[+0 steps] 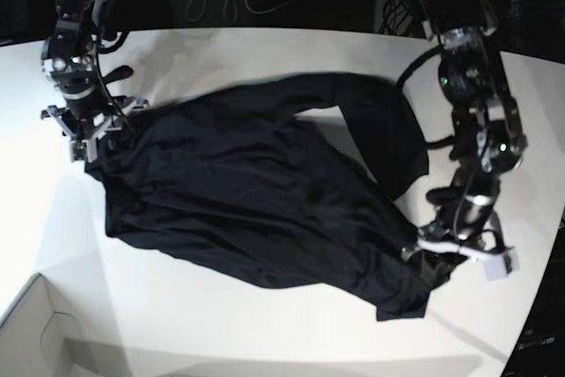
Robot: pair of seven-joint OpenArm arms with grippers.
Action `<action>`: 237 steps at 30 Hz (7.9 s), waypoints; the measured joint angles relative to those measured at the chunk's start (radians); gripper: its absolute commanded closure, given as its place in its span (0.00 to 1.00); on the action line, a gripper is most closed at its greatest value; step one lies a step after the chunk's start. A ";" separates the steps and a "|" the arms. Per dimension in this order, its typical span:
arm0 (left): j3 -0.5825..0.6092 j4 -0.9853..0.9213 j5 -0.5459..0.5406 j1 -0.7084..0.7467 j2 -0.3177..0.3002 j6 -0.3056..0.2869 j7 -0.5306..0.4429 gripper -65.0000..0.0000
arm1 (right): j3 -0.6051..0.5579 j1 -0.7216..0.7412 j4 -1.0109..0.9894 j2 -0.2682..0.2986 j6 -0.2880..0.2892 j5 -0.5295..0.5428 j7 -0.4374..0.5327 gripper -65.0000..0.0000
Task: Layout the t-shirt on the table in an organized manner, then fold the t-shirt properly
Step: 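Drag the held fabric with the left gripper across the shirt and release, then reach the left gripper to the shirt's bunched hem and grasp it, then pull the grasped hem with the left gripper to flatten the shirt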
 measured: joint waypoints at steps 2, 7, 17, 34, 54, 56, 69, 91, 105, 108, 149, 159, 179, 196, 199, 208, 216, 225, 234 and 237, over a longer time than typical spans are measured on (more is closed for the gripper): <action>0.006 -0.065 0.000 -0.043 0.000 0.002 0.000 1.00 | 0.000 -0.005 0.010 0.000 0.000 0.000 0.002 0.65; 0.036 -0.206 0.004 -0.159 0.001 0.005 0.000 1.00 | 0.000 -0.014 0.013 0.000 0.000 0.000 -0.001 0.65; 0.055 -0.467 0.014 -0.326 0.039 0.006 -0.008 1.00 | 0.001 -0.037 0.014 -0.017 0.000 0.000 0.000 0.65; 0.149 -0.711 -0.001 -0.388 0.037 0.006 -0.142 0.72 | -0.013 -0.103 0.115 -0.065 0.000 -0.002 -0.002 0.59; 0.130 -0.359 0.007 0.158 -0.103 0.002 -0.111 0.41 | -0.015 -0.083 0.113 -0.066 0.000 -0.003 -0.002 0.59; 0.130 -0.363 0.010 0.161 -0.107 0.002 -0.113 0.41 | -0.014 -0.082 0.113 -0.066 0.000 -0.003 -0.002 0.59; 0.129 -0.405 0.001 0.208 -0.143 -0.008 -0.135 0.97 | -0.010 -0.080 0.113 -0.067 0.000 -0.002 -0.001 0.59; -0.196 0.080 -0.072 0.704 -0.140 -0.007 -0.111 0.99 | -0.013 -0.089 0.113 -0.067 0.000 -0.003 -0.002 0.59; -0.237 0.095 -0.069 0.695 -0.095 -0.002 -0.091 0.60 | -0.013 -0.114 0.113 -0.070 0.000 -0.001 -0.006 0.59; -0.237 0.165 -0.072 0.681 -0.090 -0.001 -0.098 0.59 | -0.013 -0.111 0.113 -0.070 0.000 0.000 -0.002 0.59; 0.291 -1.007 0.154 -0.361 0.037 0.000 -0.459 0.61 | -0.008 -0.130 0.113 -0.067 0.000 -0.007 -0.002 0.59; 0.294 -1.008 0.154 -0.360 0.040 -0.001 -0.457 0.61 | -0.008 -0.127 0.113 -0.067 0.000 -0.007 -0.002 0.59; 0.293 -1.026 0.153 -0.356 0.062 -0.001 -0.453 0.75 | -0.008 -0.125 0.111 -0.067 0.000 -0.007 -0.002 0.59; 0.293 -0.873 0.150 -0.275 0.062 -0.001 -0.452 1.00 | -0.008 -0.092 0.058 -0.067 0.000 -0.007 -0.002 0.59; 0.291 -0.763 0.150 -0.215 0.053 0.006 -0.428 1.00 | -0.007 -0.090 0.058 -0.067 0.000 -0.006 -0.002 0.59; 0.003 -0.188 0.154 0.030 0.063 0.006 -0.161 1.00 | -0.007 -0.092 0.057 -0.065 0.000 -0.007 -0.002 0.59; -0.231 0.130 -0.004 0.267 0.049 -0.009 -0.082 1.00 | -0.012 -0.091 0.057 -0.064 0.000 -0.007 -0.001 0.59; -0.460 0.120 -0.215 0.496 0.006 0.000 -0.085 1.00 | -0.015 -0.091 0.057 -0.066 0.000 -0.006 -0.003 0.59; -0.543 0.107 -0.288 0.574 0.013 -0.003 -0.085 1.00 | -0.010 -0.103 0.062 -0.070 0.000 -0.006 -0.002 0.59; -0.543 0.059 -0.291 0.573 0.016 -0.004 -0.085 0.99 | -0.007 -0.115 0.068 -0.070 0.000 -0.003 -0.003 0.59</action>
